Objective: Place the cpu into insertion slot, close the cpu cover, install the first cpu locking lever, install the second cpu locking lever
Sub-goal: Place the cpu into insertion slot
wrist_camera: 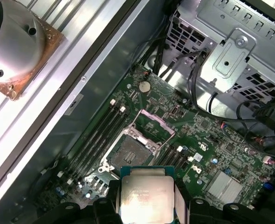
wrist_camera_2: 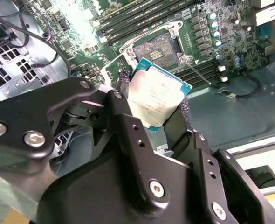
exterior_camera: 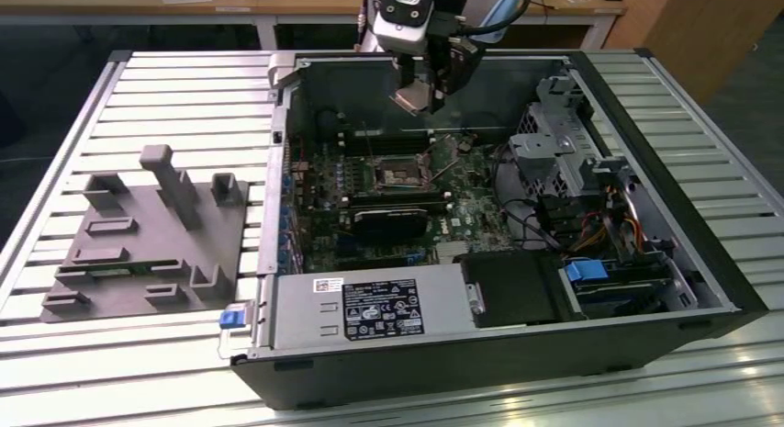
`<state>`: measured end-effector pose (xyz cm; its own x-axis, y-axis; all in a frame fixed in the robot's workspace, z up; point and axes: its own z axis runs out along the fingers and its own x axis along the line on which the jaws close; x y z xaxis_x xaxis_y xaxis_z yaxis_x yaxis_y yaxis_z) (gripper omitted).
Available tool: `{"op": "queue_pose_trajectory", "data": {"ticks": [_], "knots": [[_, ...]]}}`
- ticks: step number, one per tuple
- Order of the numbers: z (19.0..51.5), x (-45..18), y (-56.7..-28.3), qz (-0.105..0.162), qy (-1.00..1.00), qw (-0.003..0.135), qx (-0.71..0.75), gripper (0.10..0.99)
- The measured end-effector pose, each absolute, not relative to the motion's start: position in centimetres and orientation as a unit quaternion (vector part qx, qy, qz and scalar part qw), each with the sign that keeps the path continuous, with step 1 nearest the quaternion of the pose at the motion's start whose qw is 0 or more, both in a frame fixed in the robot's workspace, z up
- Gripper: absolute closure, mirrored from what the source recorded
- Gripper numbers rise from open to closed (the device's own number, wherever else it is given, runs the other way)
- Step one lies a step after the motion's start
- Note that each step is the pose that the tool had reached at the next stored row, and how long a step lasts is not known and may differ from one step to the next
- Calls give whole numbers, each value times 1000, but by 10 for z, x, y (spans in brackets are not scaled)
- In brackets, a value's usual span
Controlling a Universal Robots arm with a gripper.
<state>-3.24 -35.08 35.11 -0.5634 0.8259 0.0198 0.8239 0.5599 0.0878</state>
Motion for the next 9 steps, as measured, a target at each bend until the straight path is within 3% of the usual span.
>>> {"op": "queue_pose_trajectory", "data": {"ticks": [9], "knots": [[351, -32, -351, 43, 876, 12, 481, 545]]}}
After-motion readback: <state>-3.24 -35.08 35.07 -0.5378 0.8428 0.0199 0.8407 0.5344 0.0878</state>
